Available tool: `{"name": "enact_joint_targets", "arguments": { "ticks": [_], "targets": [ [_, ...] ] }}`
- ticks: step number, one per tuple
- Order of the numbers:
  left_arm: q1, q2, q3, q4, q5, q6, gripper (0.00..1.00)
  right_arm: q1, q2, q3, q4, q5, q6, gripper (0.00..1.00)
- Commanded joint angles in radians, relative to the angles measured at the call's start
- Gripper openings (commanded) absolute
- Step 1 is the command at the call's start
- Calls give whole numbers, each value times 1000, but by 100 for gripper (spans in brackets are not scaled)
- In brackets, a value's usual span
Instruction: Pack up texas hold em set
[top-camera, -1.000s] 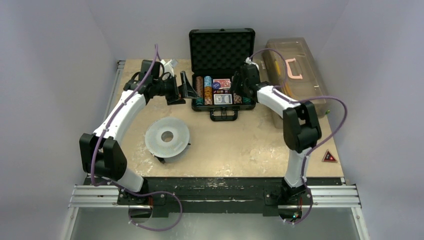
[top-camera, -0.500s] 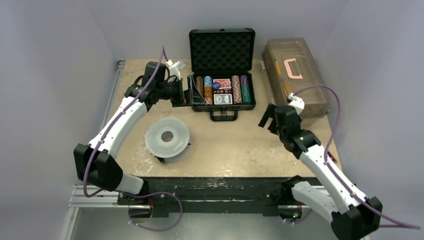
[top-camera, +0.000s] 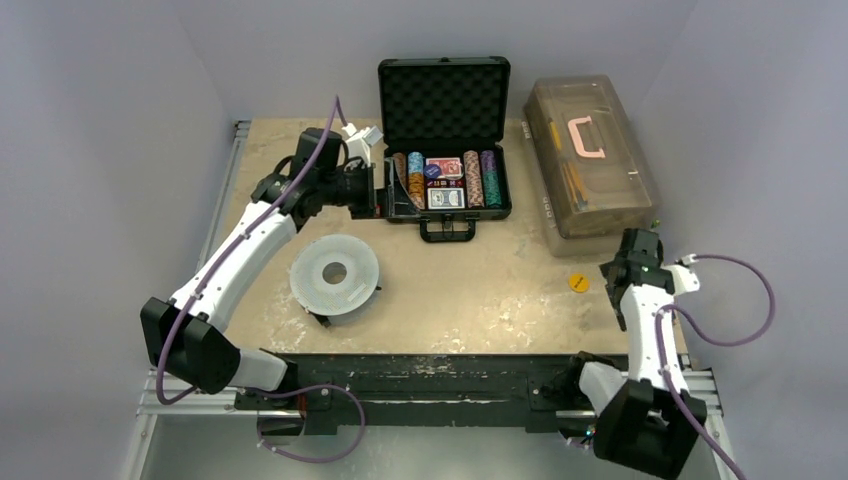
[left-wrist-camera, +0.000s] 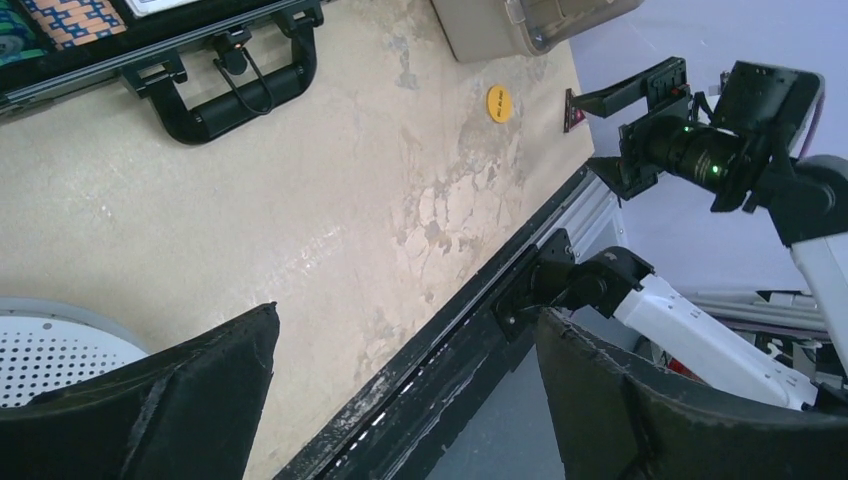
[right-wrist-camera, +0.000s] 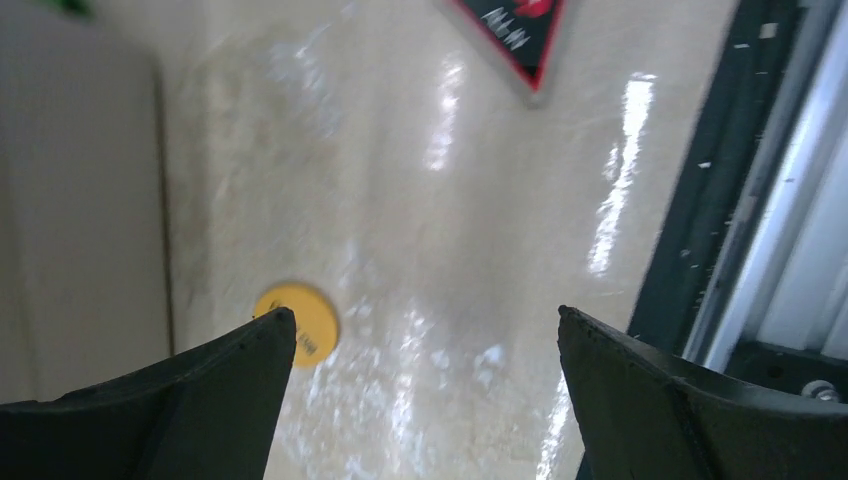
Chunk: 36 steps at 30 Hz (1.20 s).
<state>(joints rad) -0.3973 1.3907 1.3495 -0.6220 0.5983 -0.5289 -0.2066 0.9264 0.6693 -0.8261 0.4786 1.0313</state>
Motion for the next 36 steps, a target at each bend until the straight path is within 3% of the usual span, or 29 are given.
{"name": "enact_joint_targets", "arguments": {
  "ticks": [1, 5, 13, 22, 29, 36],
  "targets": [
    [-22, -20, 20, 8, 15, 14, 96, -237, 67, 32, 40, -7, -6, 99],
    [-50, -6, 17, 17, 36, 6, 96, -329, 116, 34, 133, 89, -34, 99],
    [-79, 16, 21, 22, 66, 2, 96, -373, 258, 112, 229, 190, -101, 99],
    [-79, 2, 49, -26, 9, 53, 96, -468, 478, 203, 311, 140, -212, 99],
    [-78, 5, 53, -26, 23, 54, 96, -475, 525, 154, 399, 50, -203, 99],
    [-77, 13, 54, -25, 32, 54, 96, -479, 560, 122, 404, 64, -168, 99]
  ]
}}
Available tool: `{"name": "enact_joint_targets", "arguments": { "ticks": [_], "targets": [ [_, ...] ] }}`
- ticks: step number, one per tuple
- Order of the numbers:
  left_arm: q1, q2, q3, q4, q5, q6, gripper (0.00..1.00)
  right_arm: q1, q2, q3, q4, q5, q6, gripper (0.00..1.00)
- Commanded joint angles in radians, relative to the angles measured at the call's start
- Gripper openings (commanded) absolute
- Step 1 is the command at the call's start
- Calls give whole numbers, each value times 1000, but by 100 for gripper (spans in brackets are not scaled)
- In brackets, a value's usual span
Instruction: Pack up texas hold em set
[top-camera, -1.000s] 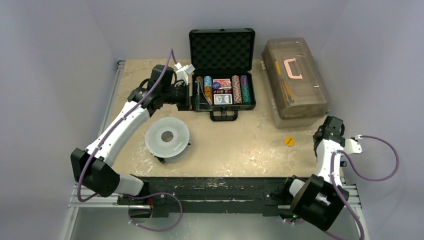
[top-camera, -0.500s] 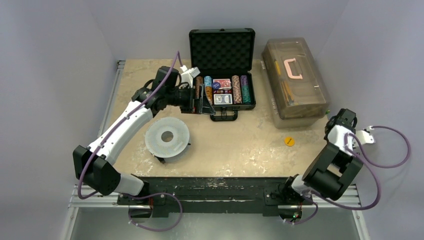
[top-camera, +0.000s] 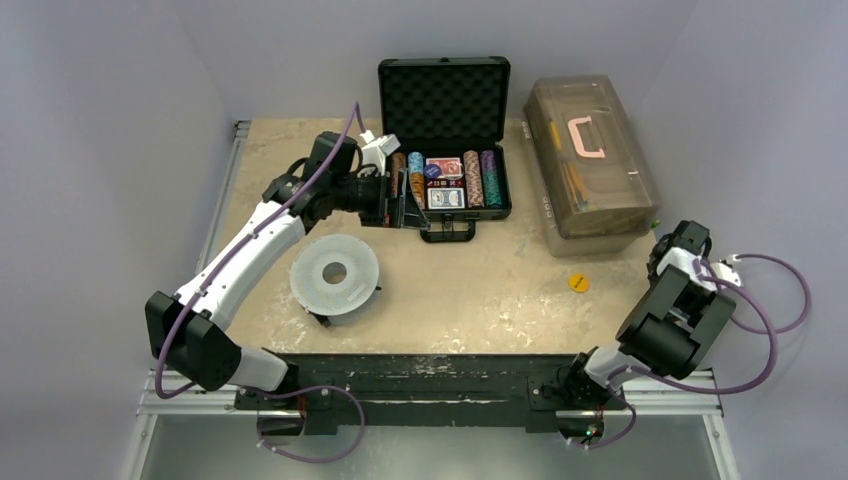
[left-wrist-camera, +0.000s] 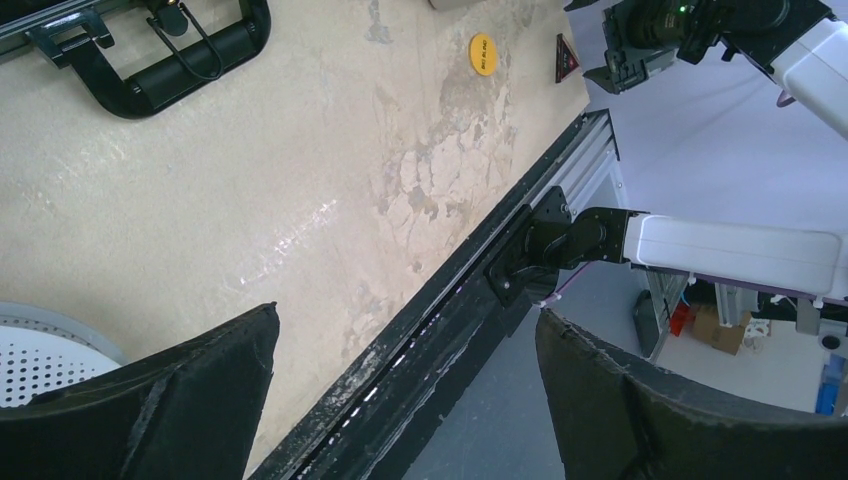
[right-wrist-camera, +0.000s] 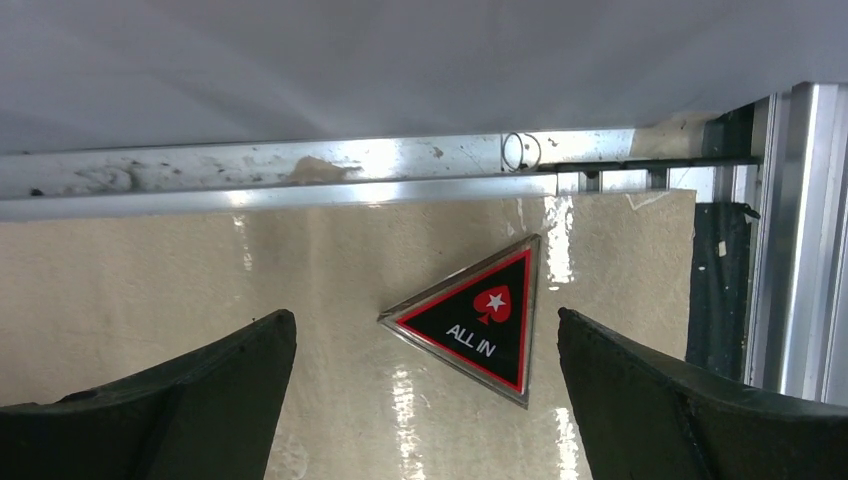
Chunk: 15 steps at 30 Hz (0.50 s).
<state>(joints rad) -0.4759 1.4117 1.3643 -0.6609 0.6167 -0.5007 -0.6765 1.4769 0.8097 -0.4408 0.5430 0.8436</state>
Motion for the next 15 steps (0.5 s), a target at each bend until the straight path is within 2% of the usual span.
{"name": "enact_joint_targets", "arguments": {
  "ticks": [1, 15],
  "targets": [
    [1, -7, 39, 14, 14, 25, 96, -9, 9, -23, 16, 5, 20, 99],
    [1, -5, 35, 24, 34, 16, 96, -11, 44, -27, -5, 31, 32, 99]
  ]
}}
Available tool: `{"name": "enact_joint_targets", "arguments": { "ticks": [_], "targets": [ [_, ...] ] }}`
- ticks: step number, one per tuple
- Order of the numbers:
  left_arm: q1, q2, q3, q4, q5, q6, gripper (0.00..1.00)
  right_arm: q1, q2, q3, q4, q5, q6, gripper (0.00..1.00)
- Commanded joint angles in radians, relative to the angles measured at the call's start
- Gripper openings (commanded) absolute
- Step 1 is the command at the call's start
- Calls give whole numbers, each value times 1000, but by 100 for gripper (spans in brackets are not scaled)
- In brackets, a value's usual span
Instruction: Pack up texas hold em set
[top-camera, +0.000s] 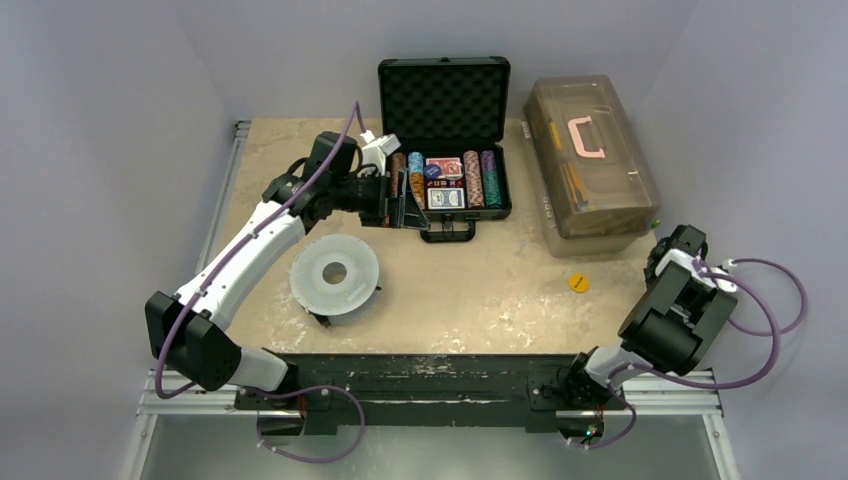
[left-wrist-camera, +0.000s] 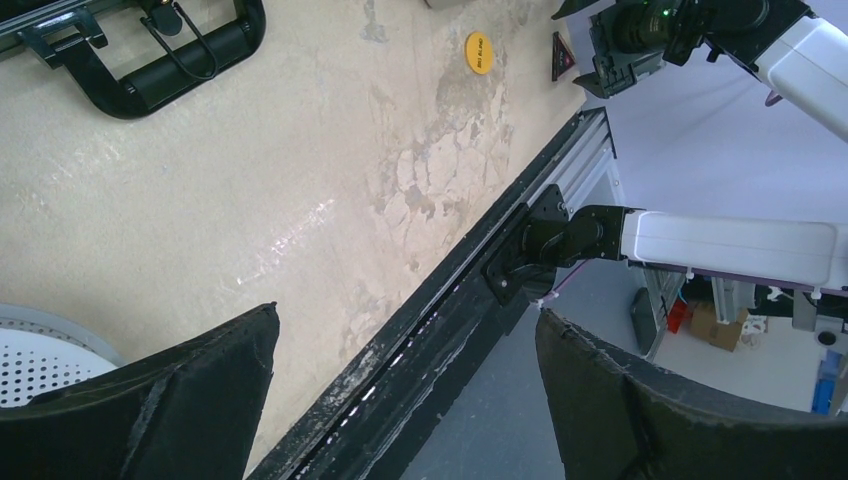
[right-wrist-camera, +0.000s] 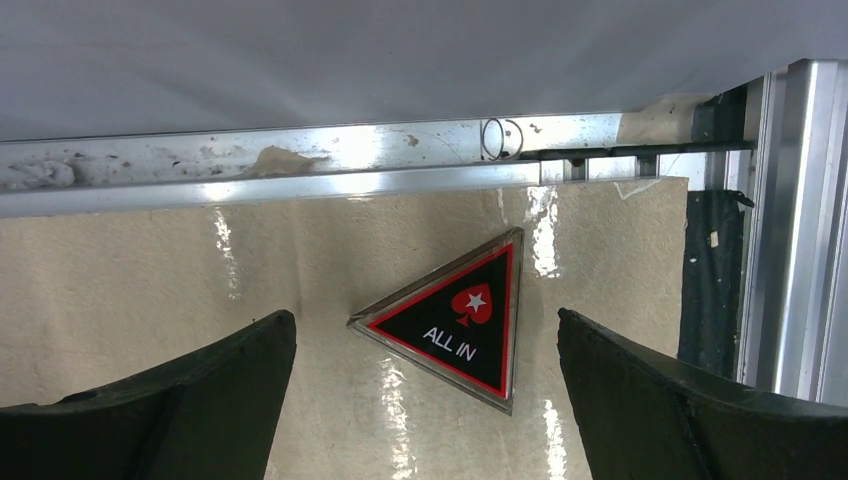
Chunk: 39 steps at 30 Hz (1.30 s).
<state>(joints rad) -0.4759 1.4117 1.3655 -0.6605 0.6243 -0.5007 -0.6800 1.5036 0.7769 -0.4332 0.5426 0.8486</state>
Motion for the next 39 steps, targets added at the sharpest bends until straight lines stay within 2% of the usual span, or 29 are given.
{"name": "enact_joint_targets", "arguments": {
  "ticks": [1, 3, 6, 14, 19, 24, 28, 39],
  "targets": [
    [0, -6, 32, 25, 28, 15, 96, -7, 17, 2, -12, 34, 31, 99],
    [1, -6, 32, 26, 29, 15, 96, -7, 16, -10, -2, 43, 37, 98],
    [0, -5, 30, 28, 31, 14, 96, -9, 32, -8, 1, 35, 32, 90],
    [1, -6, 29, 34, 42, 9, 96, -9, 48, -3, -2, 30, 35, 89],
    [0, -10, 29, 35, 46, 8, 96, -9, 47, -11, 9, 21, 30, 78],
    [1, -18, 32, 35, 45, 10, 96, -9, 36, -24, 21, 17, 35, 77],
    [5, -23, 33, 31, 39, 14, 96, -9, 25, -36, 32, 13, 35, 70],
    [7, -22, 29, 33, 36, 15, 96, -9, -9, -65, 60, 5, 26, 60]
  ]
}}
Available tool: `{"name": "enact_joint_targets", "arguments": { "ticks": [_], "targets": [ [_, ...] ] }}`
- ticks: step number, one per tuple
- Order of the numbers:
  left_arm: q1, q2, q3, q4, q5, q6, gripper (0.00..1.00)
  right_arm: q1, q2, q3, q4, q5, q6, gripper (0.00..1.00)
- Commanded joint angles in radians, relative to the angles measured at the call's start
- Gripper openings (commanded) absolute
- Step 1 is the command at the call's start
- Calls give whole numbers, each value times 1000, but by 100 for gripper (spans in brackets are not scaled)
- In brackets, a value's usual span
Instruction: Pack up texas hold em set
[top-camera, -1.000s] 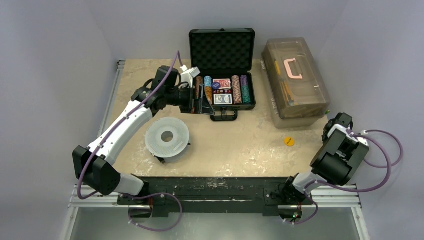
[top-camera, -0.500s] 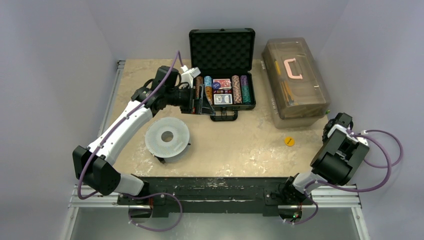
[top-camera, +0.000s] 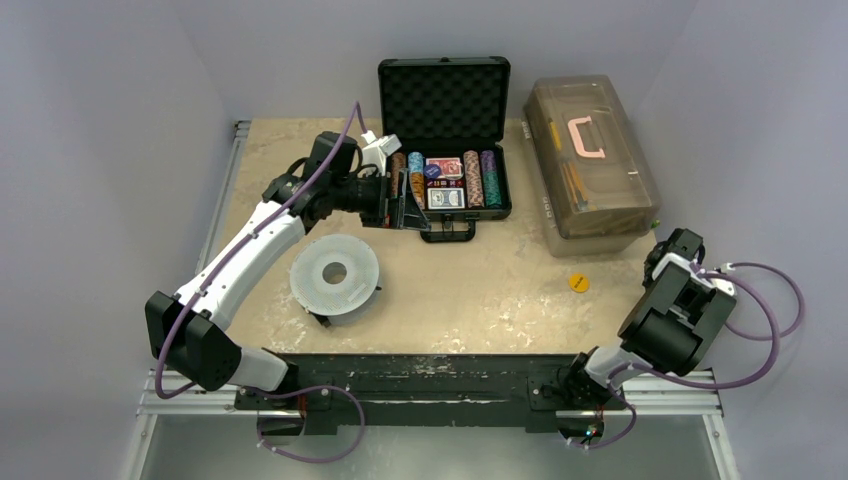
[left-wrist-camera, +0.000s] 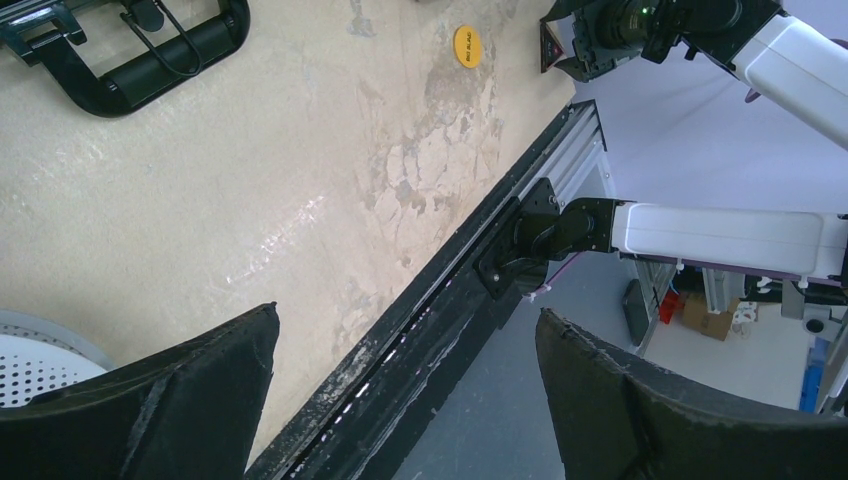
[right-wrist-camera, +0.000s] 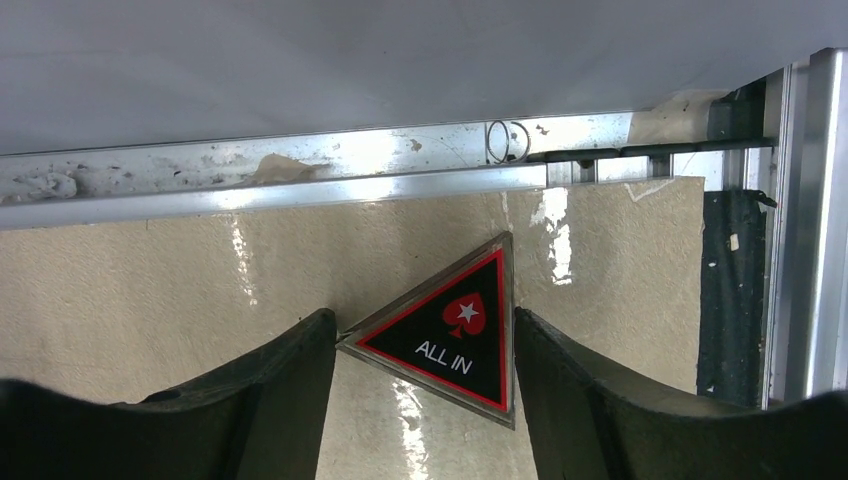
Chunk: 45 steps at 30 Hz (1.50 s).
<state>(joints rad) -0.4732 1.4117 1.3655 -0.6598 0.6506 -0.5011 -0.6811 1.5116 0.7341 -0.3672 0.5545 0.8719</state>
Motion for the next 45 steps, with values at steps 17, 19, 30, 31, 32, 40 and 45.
{"name": "enact_joint_targets", "arguments": {
  "ticks": [17, 19, 30, 31, 32, 40, 45],
  "targets": [
    [4, 7, 30, 24, -19, 31, 96, -6, -110, -60, 66, -112, -116, 34],
    [4, 13, 30, 22, -20, 32, 96, -5, -132, -68, 67, -151, -122, 31],
    [5, 37, 30, 15, -32, 41, 96, -1, -291, -163, 86, -423, -113, 24],
    [5, 40, 29, 16, -33, 41, 96, 2, -301, -175, 83, -448, -107, 23],
    [5, 43, 29, 16, -34, 41, 96, 8, -317, -185, 80, -472, -103, 23],
    [5, 68, 10, 43, -8, 22, 96, 196, -468, -232, 21, -550, -33, 21],
    [5, 78, 9, 41, -27, 28, 96, 363, -578, -246, -11, -568, 96, 20]
  ]
}}
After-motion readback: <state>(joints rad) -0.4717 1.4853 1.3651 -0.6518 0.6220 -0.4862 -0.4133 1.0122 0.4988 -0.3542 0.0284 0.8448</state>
